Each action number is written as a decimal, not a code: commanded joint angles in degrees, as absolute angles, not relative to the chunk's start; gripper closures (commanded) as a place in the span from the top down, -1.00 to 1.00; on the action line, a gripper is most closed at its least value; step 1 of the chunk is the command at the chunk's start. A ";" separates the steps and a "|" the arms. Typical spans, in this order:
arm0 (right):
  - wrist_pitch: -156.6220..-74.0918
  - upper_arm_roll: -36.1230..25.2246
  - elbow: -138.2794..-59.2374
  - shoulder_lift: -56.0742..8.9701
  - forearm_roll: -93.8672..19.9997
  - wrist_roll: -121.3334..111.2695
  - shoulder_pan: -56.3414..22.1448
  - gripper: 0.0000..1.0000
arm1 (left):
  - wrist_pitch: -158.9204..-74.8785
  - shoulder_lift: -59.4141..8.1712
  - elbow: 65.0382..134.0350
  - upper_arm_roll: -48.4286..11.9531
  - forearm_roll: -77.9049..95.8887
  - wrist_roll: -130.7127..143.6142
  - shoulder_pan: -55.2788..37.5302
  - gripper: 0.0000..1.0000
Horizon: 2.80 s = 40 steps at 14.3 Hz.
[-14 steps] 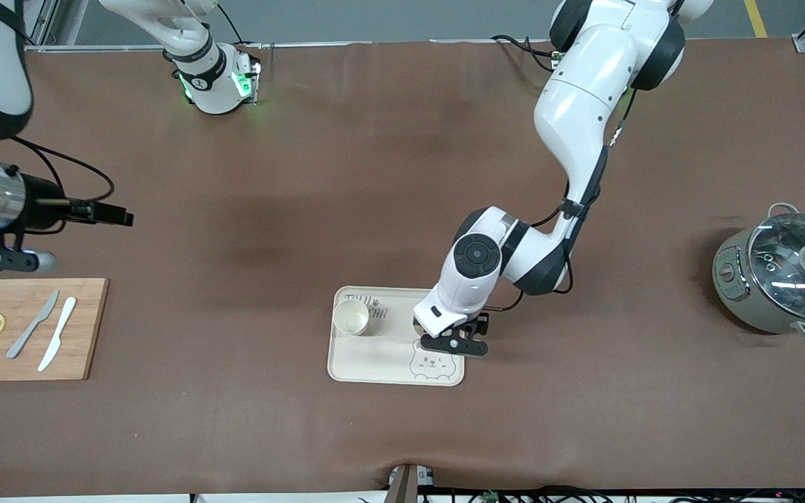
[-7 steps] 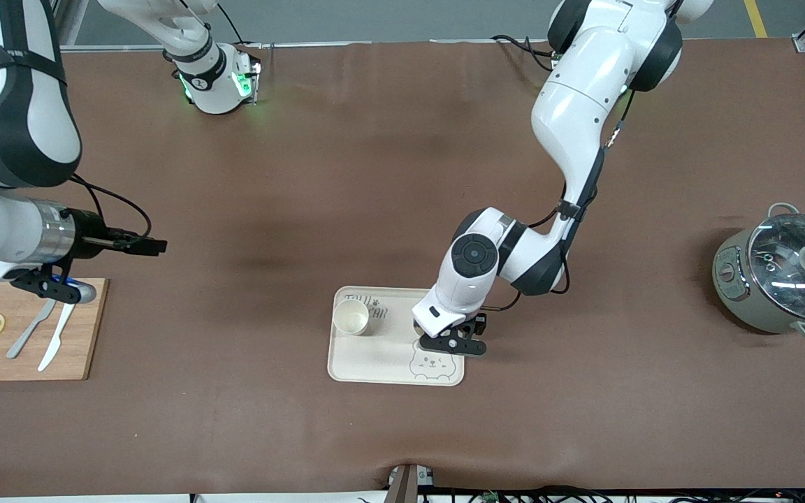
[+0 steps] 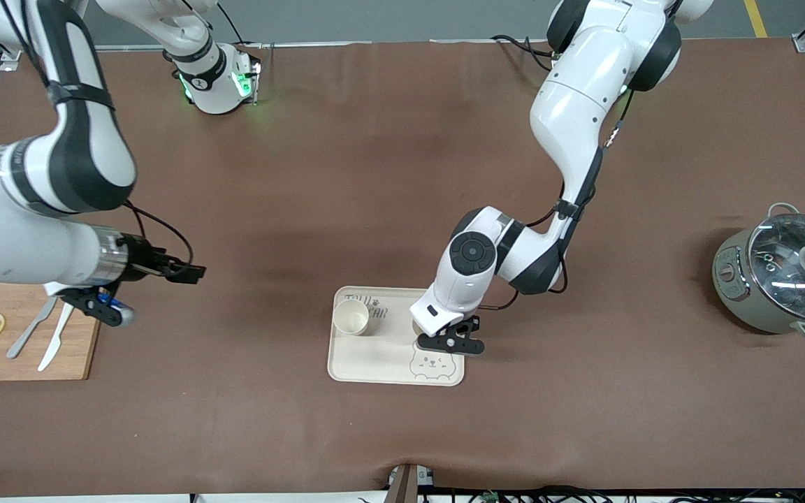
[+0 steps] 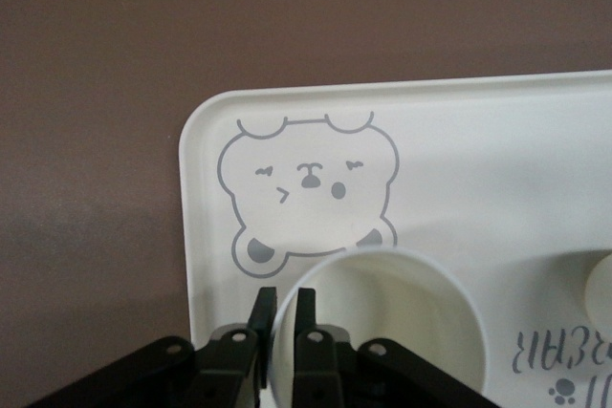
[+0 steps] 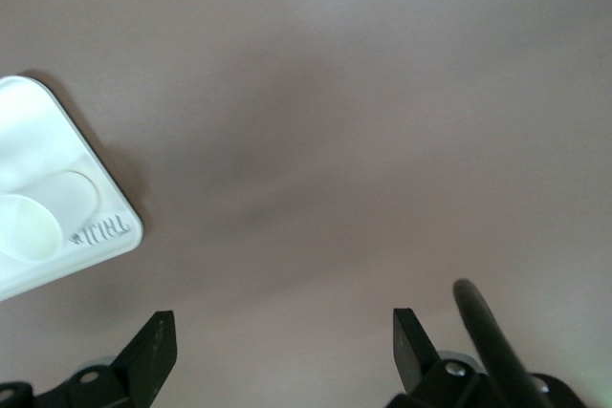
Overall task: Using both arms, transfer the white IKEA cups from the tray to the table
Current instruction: 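Reach the right gripper toward the other white cup on the tray, then grasp the second cup with the right gripper while the left gripper lifts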
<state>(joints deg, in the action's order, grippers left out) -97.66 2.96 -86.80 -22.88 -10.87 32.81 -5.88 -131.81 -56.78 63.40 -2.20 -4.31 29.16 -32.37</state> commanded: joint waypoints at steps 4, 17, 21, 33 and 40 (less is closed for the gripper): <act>-106.24 2.64 -85.69 -28.29 -11.43 45.52 -12.30 1.00 | -132.45 -57.74 62.14 -1.32 -5.10 30.67 -33.05 -1.00; -116.62 2.37 -82.53 -36.56 -10.90 58.97 -20.12 1.00 | -131.22 -46.51 72.93 -2.11 -2.90 29.36 -30.50 -1.00; -121.64 2.29 -82.44 -38.76 -9.23 65.12 -23.37 1.00 | -131.31 -37.03 83.38 -4.03 -2.90 26.20 -26.91 -1.00; -126.74 2.20 -80.86 -43.06 -8.79 67.50 -26.46 0.73 | -134.37 -18.12 106.06 -12.13 -2.90 16.53 -10.82 -1.00; -129.29 2.20 -80.86 -44.65 -8.17 70.05 -27.60 -0.26 | -147.21 -10.56 121.27 -18.54 -2.90 12.75 0.33 -1.00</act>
<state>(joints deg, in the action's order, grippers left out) -129.09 2.71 -82.78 -43.34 -9.73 68.04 -26.98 -145.05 -15.39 115.58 -16.17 -3.76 14.70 -3.28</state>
